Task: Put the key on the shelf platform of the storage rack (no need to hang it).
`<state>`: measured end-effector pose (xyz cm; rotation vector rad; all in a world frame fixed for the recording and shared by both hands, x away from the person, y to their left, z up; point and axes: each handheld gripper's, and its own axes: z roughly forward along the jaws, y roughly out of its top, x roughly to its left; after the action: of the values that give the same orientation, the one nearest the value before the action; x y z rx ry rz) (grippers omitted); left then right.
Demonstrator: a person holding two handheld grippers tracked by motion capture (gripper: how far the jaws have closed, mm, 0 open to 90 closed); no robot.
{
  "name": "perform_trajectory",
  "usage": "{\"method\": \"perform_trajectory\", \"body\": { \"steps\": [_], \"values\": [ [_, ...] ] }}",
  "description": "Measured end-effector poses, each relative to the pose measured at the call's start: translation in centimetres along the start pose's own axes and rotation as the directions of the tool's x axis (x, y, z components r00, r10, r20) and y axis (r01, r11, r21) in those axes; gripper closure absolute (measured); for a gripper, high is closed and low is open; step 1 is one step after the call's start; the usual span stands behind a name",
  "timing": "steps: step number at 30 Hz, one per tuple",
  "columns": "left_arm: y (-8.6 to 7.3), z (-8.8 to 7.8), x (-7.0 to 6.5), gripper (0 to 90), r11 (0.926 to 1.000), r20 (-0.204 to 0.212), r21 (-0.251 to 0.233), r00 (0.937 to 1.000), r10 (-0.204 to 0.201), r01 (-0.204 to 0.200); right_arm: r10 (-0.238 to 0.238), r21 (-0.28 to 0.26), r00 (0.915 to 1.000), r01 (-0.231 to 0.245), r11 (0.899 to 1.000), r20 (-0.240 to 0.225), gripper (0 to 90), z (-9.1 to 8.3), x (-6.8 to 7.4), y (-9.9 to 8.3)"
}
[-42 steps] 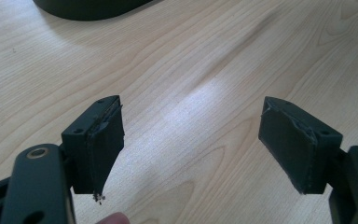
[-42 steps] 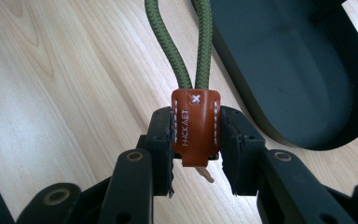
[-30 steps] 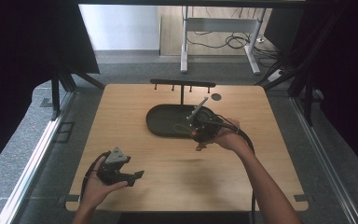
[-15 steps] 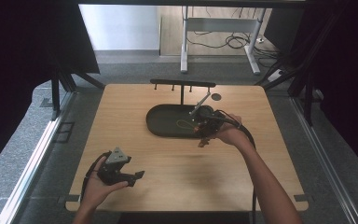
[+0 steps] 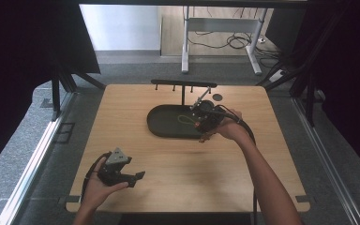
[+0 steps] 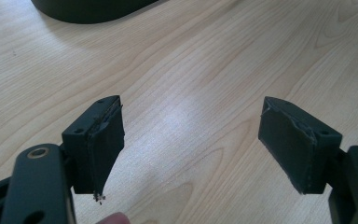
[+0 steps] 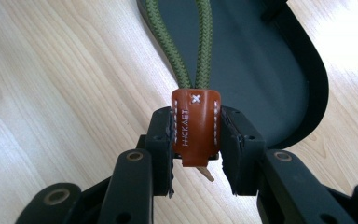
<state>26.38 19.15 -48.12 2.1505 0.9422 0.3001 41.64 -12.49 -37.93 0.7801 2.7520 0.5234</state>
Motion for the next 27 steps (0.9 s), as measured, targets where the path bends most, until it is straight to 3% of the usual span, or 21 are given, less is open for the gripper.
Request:
{"method": "perform_trajectory", "body": {
  "steps": [12, 27],
  "values": [
    [0.0, 0.0, 0.0, 22.7, 1.0000, 0.000, -0.002, 1.0000, -0.001, 0.001, 0.027, 0.009, 0.9995, -0.027, 1.000, 0.017, 66.9, 0.2, -1.2, 0.7],
    [0.0, -0.1, 0.1, 22.7, 1.0000, 0.001, -0.001, 1.0000, -0.001, 0.001, 0.080, 0.017, 0.9965, -0.080, 0.997, 0.024, 66.9, 2.0, -3.1, 1.1]
  ]
}}
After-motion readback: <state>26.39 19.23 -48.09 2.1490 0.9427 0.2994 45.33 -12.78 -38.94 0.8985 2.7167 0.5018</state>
